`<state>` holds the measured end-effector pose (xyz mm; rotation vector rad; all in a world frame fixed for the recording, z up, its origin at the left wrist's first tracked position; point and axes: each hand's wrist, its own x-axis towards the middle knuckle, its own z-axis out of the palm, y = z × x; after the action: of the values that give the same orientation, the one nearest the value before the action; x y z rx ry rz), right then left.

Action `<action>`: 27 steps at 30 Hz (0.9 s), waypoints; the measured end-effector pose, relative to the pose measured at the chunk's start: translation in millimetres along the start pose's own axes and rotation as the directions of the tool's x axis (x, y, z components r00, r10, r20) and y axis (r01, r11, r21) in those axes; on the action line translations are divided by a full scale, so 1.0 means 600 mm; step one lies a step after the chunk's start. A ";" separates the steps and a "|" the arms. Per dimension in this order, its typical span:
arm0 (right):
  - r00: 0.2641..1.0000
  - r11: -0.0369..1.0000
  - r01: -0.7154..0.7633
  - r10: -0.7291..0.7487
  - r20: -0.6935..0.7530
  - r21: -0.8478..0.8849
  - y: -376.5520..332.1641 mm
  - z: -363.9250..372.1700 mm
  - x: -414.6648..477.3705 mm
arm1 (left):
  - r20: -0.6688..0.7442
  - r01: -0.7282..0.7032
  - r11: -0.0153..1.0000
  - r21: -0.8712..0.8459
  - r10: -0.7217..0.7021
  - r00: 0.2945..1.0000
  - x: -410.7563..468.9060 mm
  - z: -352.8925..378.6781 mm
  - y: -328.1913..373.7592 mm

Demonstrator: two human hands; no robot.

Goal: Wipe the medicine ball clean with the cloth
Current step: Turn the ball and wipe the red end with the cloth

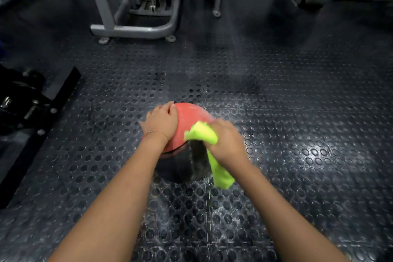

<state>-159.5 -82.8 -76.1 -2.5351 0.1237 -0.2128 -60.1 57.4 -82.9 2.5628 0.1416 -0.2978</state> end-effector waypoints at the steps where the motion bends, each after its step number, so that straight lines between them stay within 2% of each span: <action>1: 0.999 0.999 0.045 -0.045 0.013 0.025 -0.005 0.001 -0.014 | 0.009 0.026 0.998 0.060 -0.027 1.000 0.001 -0.002 0.006; 3: 0.999 0.997 0.037 -0.038 0.012 0.071 -0.008 -0.001 -0.009 | 0.016 0.128 0.987 0.094 -0.130 0.991 -0.006 -0.003 0.025; 4: 1.000 0.996 0.010 -0.011 0.012 0.083 -0.008 -0.004 0.007 | 0.013 0.153 0.987 0.058 -0.154 0.988 -0.011 0.000 0.031; 8: 0.994 0.995 -0.083 0.079 0.077 0.051 0.000 -0.017 0.108 | -0.089 0.071 0.997 0.003 -0.070 0.994 -0.015 0.011 0.025; 12: 0.960 0.958 -0.246 0.220 0.173 0.146 0.033 -0.015 0.152 | -0.087 0.020 1.000 -0.004 -0.020 0.996 0.004 0.015 0.011; 17: 0.978 0.978 -0.100 0.062 0.200 0.183 0.036 -0.024 0.090 | -0.076 -0.074 0.997 -0.006 0.073 0.994 0.015 0.010 0.003; 22: 0.957 0.944 -0.251 0.210 0.197 0.213 0.063 -0.020 0.137 | -0.015 -0.158 0.987 0.022 0.158 0.987 0.013 0.009 0.020; 25: 0.969 0.958 -0.193 0.152 0.195 0.213 0.056 -0.020 0.117 | -0.002 -0.165 0.986 0.023 0.165 0.986 0.019 -0.001 0.023; 27: 0.966 0.971 -0.144 0.096 0.241 0.190 0.055 -0.023 0.107 | 0.005 -0.186 0.982 0.023 0.186 0.983 0.019 -0.005 0.019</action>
<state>-100.0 -126.1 -75.6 -2.3164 0.1561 0.1126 -46.4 50.1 -77.5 2.5757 -0.1026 -0.2330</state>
